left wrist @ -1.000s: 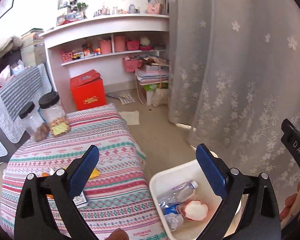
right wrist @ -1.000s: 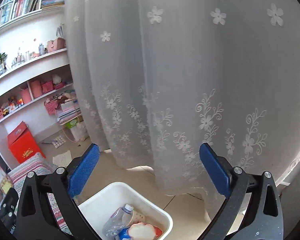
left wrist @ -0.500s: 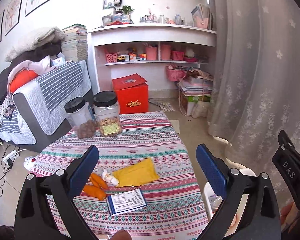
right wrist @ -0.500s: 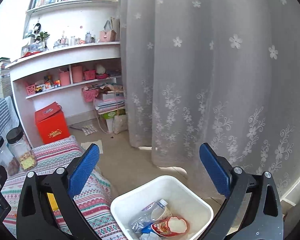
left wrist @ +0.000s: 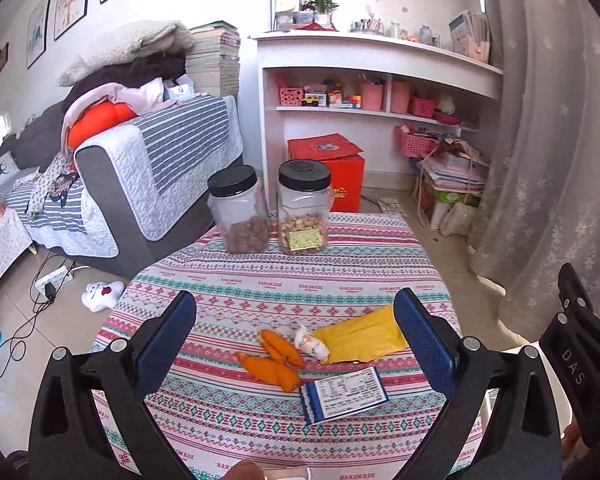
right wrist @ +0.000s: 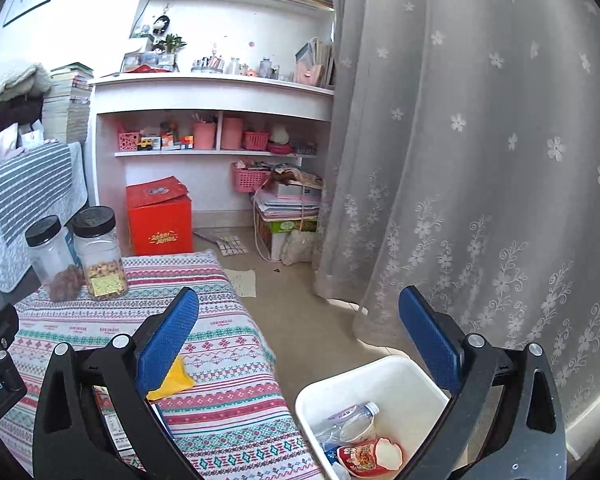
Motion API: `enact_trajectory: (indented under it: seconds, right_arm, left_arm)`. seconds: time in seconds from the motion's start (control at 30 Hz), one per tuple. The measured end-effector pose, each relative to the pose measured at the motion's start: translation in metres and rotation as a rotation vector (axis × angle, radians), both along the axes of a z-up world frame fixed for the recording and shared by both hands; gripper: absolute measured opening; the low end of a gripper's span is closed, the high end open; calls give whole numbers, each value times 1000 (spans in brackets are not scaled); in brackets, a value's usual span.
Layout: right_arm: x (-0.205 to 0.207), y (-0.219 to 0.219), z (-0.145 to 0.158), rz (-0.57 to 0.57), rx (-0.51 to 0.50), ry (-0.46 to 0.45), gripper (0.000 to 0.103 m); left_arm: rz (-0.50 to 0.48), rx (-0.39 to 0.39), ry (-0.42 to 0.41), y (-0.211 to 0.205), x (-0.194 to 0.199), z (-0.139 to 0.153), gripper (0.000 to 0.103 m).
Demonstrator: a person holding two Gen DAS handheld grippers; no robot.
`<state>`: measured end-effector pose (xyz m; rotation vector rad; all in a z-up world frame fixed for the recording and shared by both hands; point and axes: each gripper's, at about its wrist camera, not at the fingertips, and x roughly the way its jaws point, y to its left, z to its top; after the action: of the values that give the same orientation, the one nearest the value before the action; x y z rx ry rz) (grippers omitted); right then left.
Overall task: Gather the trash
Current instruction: 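Move both tools back over the table toward the orange peels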
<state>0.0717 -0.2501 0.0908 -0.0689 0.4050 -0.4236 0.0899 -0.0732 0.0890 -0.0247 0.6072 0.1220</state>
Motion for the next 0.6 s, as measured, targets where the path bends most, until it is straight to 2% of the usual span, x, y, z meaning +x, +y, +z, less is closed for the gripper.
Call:
enact_trajectory:
  seconds: [0.4,0.6]
  right_arm:
    - [31,63,-22,112,-24,96,96]
    - [51,86,-40,159,-4,175,96]
  left_arm:
    - [109,-33,92,72,13,-26,96]
    - [155,-37,176,104,29,-47,96]
